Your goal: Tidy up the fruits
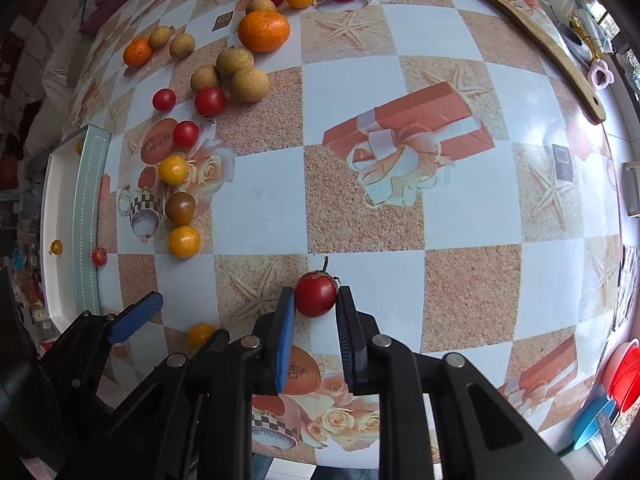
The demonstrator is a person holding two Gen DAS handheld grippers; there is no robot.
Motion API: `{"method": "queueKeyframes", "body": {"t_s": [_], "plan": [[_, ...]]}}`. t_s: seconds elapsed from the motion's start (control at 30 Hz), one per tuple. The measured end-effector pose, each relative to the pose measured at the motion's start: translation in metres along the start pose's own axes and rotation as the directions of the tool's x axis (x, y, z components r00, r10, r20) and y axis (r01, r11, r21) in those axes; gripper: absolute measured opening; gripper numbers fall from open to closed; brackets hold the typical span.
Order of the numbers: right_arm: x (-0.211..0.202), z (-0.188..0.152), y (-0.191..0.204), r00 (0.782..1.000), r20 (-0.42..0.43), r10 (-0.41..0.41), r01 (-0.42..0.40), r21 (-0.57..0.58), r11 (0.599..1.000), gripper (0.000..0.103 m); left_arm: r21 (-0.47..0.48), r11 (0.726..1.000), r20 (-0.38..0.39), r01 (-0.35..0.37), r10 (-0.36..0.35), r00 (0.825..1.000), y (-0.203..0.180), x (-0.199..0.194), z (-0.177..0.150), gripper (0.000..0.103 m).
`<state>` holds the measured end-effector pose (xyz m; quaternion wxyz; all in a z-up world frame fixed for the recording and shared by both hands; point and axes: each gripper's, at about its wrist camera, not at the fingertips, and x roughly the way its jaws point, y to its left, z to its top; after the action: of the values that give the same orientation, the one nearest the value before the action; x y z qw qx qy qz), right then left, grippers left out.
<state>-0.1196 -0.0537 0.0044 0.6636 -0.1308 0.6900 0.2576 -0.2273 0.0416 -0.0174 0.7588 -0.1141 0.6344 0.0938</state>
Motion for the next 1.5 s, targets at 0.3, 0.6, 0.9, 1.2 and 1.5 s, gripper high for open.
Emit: {"method": "queueKeyframes", "body": {"t_s": [0.3, 0.6, 0.9, 1.2, 1.5], "plan": [[-0.005, -0.001, 0.004, 1.000, 0.006, -0.003, 0.003, 0.018, 1.000, 0.022, -0.058, 0.983, -0.026, 0.175, -0.176, 0.984, 0.022, -0.008, 0.009, 0.019], [-0.008, -0.004, 0.017, 1.000, 0.014, 0.008, -0.009, 0.013, 1.000, 0.022, -0.074, 0.979, -0.009, 0.190, -0.191, 0.982, 0.047, -0.028, -0.004, 0.019], [-0.012, -0.005, 0.047, 1.000, 0.017, 0.014, -0.013, -0.036, 0.999, 0.022, -0.103, 0.979, 0.043, 0.174, -0.170, 0.984, 0.081, -0.053, -0.014, 0.019], [-0.010, 0.008, 0.110, 0.999, 0.019, 0.027, -0.024, -0.136, 0.990, 0.022, -0.193, 0.971, 0.116, 0.141, -0.120, 0.986, 0.144, -0.079, -0.027, 0.020], [0.002, 0.027, 0.194, 0.999, 0.007, 0.049, -0.045, -0.260, 0.965, 0.022, -0.326, 0.942, 0.138, 0.082, -0.038, 0.990, 0.229, -0.088, -0.050, 0.020]]}}
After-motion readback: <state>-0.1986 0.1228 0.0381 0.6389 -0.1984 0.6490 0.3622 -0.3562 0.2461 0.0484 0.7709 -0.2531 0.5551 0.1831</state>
